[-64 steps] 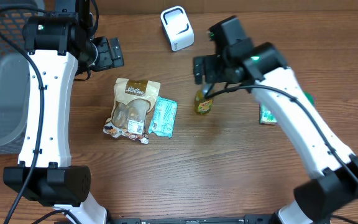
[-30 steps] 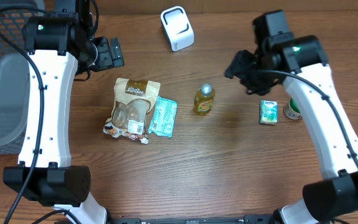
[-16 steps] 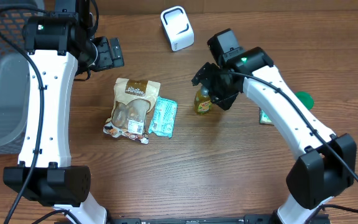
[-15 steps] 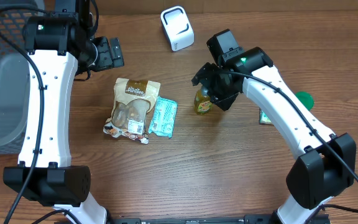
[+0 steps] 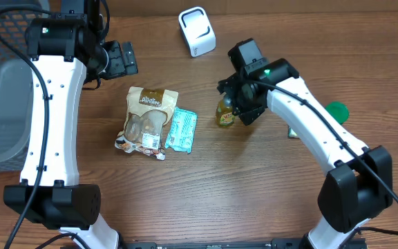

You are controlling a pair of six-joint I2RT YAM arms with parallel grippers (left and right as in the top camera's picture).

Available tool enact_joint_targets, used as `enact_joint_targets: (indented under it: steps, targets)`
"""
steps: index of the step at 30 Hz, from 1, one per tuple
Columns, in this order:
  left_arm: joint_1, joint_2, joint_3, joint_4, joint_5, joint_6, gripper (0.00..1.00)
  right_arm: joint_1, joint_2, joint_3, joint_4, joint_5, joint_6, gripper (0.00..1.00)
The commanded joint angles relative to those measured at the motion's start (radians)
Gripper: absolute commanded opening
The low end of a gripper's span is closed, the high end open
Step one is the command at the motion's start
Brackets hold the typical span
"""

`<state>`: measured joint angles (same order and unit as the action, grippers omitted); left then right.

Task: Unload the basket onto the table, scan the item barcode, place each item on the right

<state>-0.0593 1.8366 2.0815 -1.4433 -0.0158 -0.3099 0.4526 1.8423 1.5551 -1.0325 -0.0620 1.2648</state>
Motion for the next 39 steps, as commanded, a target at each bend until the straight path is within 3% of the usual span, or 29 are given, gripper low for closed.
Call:
enact_joint_targets:
  steps: [1, 4, 7, 20, 29, 39]
  targets:
    - [-0.006, 0.002, 0.015, 0.004, 0.005, 0.011, 1.00, 0.021, 0.002, -0.018, 0.015, 0.034, 0.026, 0.78]
    - [-0.006, 0.002, 0.015, 0.004, 0.005, 0.011, 0.99, 0.031, 0.002, -0.018, 0.013, 0.089, 0.025, 0.77]
    - [-0.006, 0.002, 0.015, 0.004, 0.005, 0.011, 1.00, 0.040, 0.002, -0.018, 0.010, 0.102, 0.022, 0.70]
    - [-0.006, 0.002, 0.015, 0.004, 0.005, 0.011, 1.00, 0.076, 0.030, -0.018, 0.018, 0.168, 0.021, 0.70]
    - [-0.006, 0.002, 0.015, 0.004, 0.005, 0.011, 0.99, 0.076, 0.034, -0.018, 0.018, 0.178, -0.021, 0.52]
    - [-0.006, 0.002, 0.015, 0.004, 0.005, 0.011, 0.99, 0.076, 0.034, -0.018, 0.008, 0.178, -0.096, 0.41]
